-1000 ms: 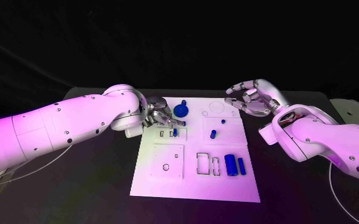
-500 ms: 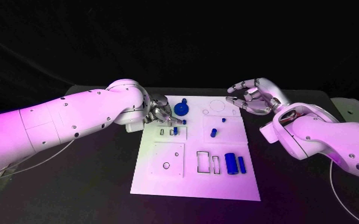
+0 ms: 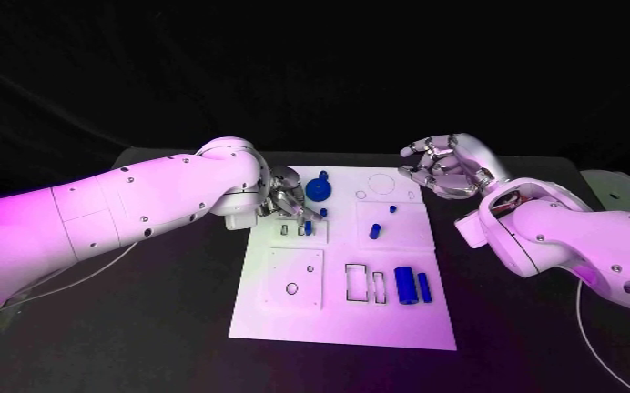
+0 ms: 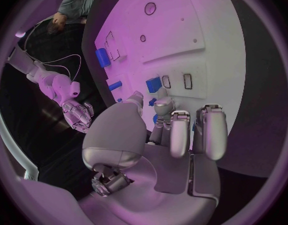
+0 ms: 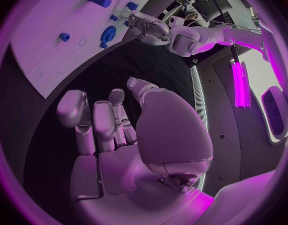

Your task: Assemble the parts on the task board

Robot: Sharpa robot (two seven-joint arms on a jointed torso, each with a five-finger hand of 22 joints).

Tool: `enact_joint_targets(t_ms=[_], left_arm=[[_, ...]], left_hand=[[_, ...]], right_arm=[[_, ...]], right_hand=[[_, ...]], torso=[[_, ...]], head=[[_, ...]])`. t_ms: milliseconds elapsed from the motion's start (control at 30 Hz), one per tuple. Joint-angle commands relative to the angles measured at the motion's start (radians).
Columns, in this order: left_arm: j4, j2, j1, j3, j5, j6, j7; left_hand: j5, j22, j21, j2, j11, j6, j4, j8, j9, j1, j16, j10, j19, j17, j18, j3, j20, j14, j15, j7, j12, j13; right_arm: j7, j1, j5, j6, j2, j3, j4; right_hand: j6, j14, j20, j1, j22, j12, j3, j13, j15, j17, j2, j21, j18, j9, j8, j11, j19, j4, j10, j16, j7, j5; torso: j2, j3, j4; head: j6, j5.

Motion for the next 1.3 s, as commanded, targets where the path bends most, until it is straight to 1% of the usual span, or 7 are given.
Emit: enact_joint_targets(t_ms=[33, 233, 333, 733, 933, 1067, 1300], left_arm=[[-0.004, 0.007, 0.001, -0.002, 0.004, 0.028, -0.003], [-0.007, 0.011, 0.001, -0.004, 0.007, 0.036, -0.003], [-0.009, 0.012, 0.001, -0.005, 0.008, 0.041, -0.004], [-0.014, 0.013, 0.001, -0.006, 0.009, 0.060, -0.004], [-0.013, 0.014, 0.001, -0.006, 0.014, 0.064, -0.004], [-0.015, 0.016, 0.001, -0.006, 0.016, 0.065, -0.004], [-0.020, 0.022, 0.001, -0.011, 0.023, 0.065, -0.004]], left_hand=[[-0.003, 0.001, 0.006, -0.002, 0.002, -0.007, 0.001, 0.002, 0.001, 0.009, 0.006, -0.008, 0.009, 0.263, -0.009, 0.002, 0.002, 0.107, -0.007, 0.001, 0.004, -0.001], [-0.003, 0.002, 0.006, -0.002, 0.002, -0.007, 0.001, 0.002, 0.001, 0.009, 0.006, -0.008, 0.009, 0.263, -0.009, 0.003, 0.002, 0.107, -0.007, 0.001, 0.005, 0.000], [-0.002, 0.004, 0.007, -0.001, 0.002, -0.007, 0.001, 0.003, 0.002, 0.009, 0.006, -0.008, 0.010, 0.263, -0.010, 0.003, 0.002, 0.107, -0.007, 0.001, 0.005, 0.000], [-0.002, 0.008, 0.009, 0.001, 0.002, -0.010, -0.002, 0.002, 0.010, 0.041, 0.006, -0.012, 0.010, 0.263, -0.010, 0.028, 0.003, 0.107, -0.006, 0.001, 0.006, -0.003], [-0.002, 0.012, 0.011, -0.003, 0.000, -0.012, -0.002, -0.004, 0.015, 0.079, 0.006, -0.013, 0.009, 0.263, -0.010, 0.081, 0.002, 0.107, -0.007, -0.001, 0.010, 0.001], [-0.002, 0.011, 0.011, -0.006, 0.000, -0.012, -0.001, -0.005, 0.016, 0.083, 0.006, -0.012, 0.009, 0.263, -0.010, 0.089, 0.002, 0.107, -0.008, -0.001, 0.011, 0.001], [-0.002, 0.012, 0.011, -0.008, 0.000, -0.011, -0.001, -0.006, 0.017, 0.085, 0.006, -0.012, 0.009, 0.263, -0.010, 0.098, 0.002, 0.107, -0.008, -0.001, 0.013, 0.003]], right_arm=[[0.049, 0.000, 0.066, -0.015, 0.003, 0.000, -0.003], [0.060, 0.000, 0.087, -0.016, 0.005, -0.001, -0.007], [0.061, 0.000, 0.091, -0.017, 0.006, -0.001, -0.008], [0.058, 0.000, 0.093, -0.018, 0.006, -0.002, -0.010], [0.058, 0.000, 0.093, -0.017, 0.007, -0.002, -0.011], [0.057, 0.000, 0.093, -0.017, 0.007, -0.002, -0.011], [0.055, 0.000, 0.094, -0.017, 0.008, -0.002, -0.013]], right_hand=[[-0.010, -0.058, 0.002, 0.000, -0.120, -0.063, 0.018, -0.068, 0.002, -0.119, -0.015, -0.176, 0.029, 0.004, 0.010, -0.001, -0.077, -0.001, -0.042, -0.103, 0.002, 0.007], [-0.025, -0.080, 0.003, -0.005, -0.205, -0.077, 0.030, -0.110, 0.004, -0.174, -0.021, -0.288, 0.042, 0.007, 0.023, 0.002, -0.095, -0.005, -0.047, -0.172, 0.004, 0.006], [-0.028, -0.086, 0.003, -0.007, -0.229, -0.078, 0.032, -0.120, 0.004, -0.192, -0.023, -0.319, 0.045, 0.009, 0.026, 0.002, -0.100, -0.005, -0.049, -0.193, 0.004, 0.006], [-0.035, -0.090, 0.003, -0.007, -0.250, -0.079, 0.035, -0.130, 0.005, -0.199, -0.024, -0.347, 0.048, 0.010, 0.030, 0.004, -0.102, -0.008, -0.054, -0.208, 0.006, 0.004], [-0.035, -0.091, 0.004, -0.007, -0.253, -0.079, 0.035, -0.131, 0.005, -0.201, -0.024, -0.351, 0.048, 0.010, 0.031, 0.004, -0.103, -0.008, -0.054, -0.210, 0.006, 0.005], [-0.035, -0.091, 0.004, -0.007, -0.253, -0.079, 0.035, -0.131, 0.005, -0.201, -0.024, -0.351, 0.048, 0.010, 0.031, 0.004, -0.103, -0.008, -0.054, -0.210, 0.006, 0.005], [-0.036, -0.094, 0.004, -0.009, -0.261, -0.079, 0.036, -0.134, 0.005, -0.209, -0.023, -0.361, 0.050, 0.010, 0.033, 0.004, -0.104, -0.007, -0.054, -0.219, 0.006, 0.005]], torso=[[0.000, 0.0002, -0.0002], [-0.001, 0.0013, 0.0005], [-0.001, 0.0007, 0.0005], [-0.001, 0.0006, 0.0002], [0.000, 0.0000, 0.0000], [0.000, 0.0001, 0.0003], [0.000, -0.0003, 0.0004]], head=[[-0.002, 0.000], [-0.004, 0.002], [-0.005, 0.002], [-0.011, 0.001], [-0.013, 0.001], [-0.014, 0.001], [-0.016, 0.000]])
